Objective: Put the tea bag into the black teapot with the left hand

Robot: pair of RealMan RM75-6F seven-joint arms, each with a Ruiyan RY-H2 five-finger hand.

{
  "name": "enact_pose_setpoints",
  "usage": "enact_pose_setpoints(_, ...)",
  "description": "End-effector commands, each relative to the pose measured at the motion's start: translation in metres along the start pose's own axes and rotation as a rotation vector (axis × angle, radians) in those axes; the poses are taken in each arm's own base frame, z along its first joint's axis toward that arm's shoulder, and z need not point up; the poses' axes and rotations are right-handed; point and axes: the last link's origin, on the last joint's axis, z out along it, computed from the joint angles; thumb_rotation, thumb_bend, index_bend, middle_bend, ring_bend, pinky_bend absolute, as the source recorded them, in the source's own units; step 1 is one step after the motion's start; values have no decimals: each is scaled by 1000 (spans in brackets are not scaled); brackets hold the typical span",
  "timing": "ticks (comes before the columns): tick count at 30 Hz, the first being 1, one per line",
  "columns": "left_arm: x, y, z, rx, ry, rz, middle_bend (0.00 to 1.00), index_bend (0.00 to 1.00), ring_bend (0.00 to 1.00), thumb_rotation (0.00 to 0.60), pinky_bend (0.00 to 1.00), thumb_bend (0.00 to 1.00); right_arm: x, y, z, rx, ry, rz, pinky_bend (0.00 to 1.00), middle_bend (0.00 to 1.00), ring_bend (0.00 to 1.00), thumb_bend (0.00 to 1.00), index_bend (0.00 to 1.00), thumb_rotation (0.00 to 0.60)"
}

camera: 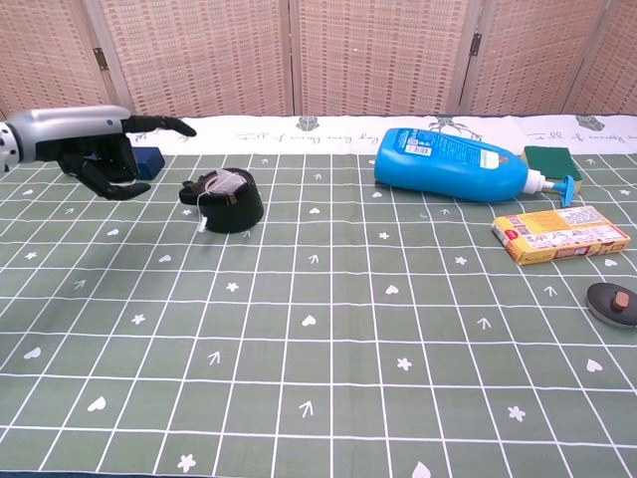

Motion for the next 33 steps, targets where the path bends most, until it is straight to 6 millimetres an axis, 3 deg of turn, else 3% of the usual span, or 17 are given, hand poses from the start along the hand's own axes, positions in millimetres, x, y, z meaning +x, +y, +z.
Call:
enact_pose_setpoints(1, 21, 16, 10, 54, -218, -10, 1000, 65, 1000, 600, 1000, 518, 0, 0, 0, 0, -1, 0, 0, 0, 0, 423, 0, 600)
enact_pose_setpoints(14, 44, 27, 49, 95, -281, 115, 1000, 6, 1000, 600, 1000, 518, 2, 3, 1, -12, 7, 5, 0, 0, 0, 423, 0, 600)
enact_pose_setpoints(33, 36, 29, 73, 180, -376, 158, 1000, 0, 1000, 600, 1000, 519, 3, 5, 2, -39, 7, 10, 0, 0, 0, 422, 0, 600)
